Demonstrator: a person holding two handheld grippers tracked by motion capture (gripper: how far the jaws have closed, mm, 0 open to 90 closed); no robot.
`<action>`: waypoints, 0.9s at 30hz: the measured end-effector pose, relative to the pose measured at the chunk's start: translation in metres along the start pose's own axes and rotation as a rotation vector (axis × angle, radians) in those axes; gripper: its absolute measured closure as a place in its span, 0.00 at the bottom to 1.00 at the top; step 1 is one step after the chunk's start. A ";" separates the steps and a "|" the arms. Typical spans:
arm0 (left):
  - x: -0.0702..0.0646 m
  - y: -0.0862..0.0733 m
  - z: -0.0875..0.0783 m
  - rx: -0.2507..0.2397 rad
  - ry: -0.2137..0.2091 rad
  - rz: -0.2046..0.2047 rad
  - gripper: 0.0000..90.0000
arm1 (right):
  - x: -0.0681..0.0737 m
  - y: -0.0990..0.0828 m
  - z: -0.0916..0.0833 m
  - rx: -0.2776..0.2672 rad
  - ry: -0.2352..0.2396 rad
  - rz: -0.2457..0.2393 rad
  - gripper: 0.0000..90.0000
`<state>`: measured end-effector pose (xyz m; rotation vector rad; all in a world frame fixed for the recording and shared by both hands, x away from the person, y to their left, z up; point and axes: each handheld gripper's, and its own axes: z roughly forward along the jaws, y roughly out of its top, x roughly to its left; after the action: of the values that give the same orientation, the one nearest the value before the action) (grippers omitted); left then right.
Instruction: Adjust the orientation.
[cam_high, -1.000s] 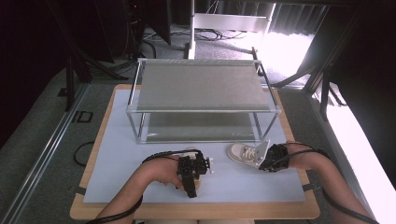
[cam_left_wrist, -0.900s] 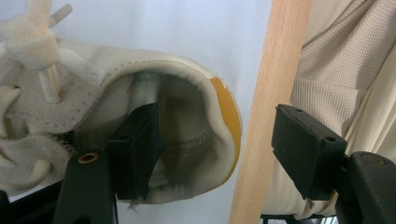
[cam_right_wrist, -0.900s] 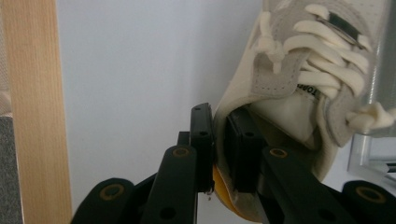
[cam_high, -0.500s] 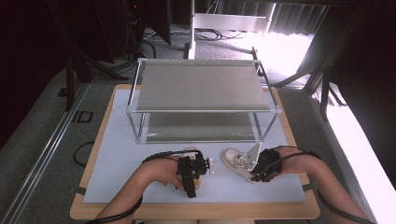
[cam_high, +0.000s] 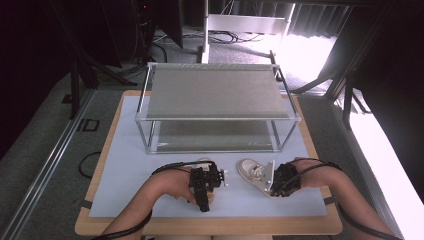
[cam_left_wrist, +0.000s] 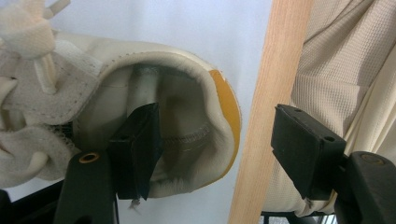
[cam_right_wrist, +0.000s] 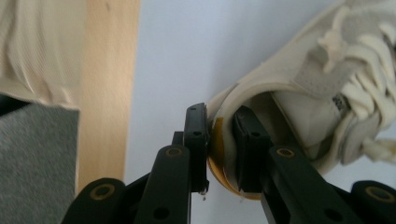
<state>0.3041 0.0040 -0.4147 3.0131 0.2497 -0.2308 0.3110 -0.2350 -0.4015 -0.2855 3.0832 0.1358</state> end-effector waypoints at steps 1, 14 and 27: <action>0.000 0.000 0.000 0.000 0.001 0.000 0.37 | -0.001 0.003 0.000 -0.013 0.005 0.012 0.86; 0.000 -0.001 -0.002 -0.008 0.011 0.013 0.37 | 0.001 0.048 0.004 -0.127 0.031 0.016 0.73; 0.000 0.000 -0.001 -0.016 0.022 0.018 0.37 | 0.008 0.047 0.004 -0.077 -0.003 -0.056 0.77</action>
<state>0.3044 0.0043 -0.4135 3.0019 0.2258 -0.1927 0.2948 -0.1902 -0.4015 -0.3739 3.0681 0.2526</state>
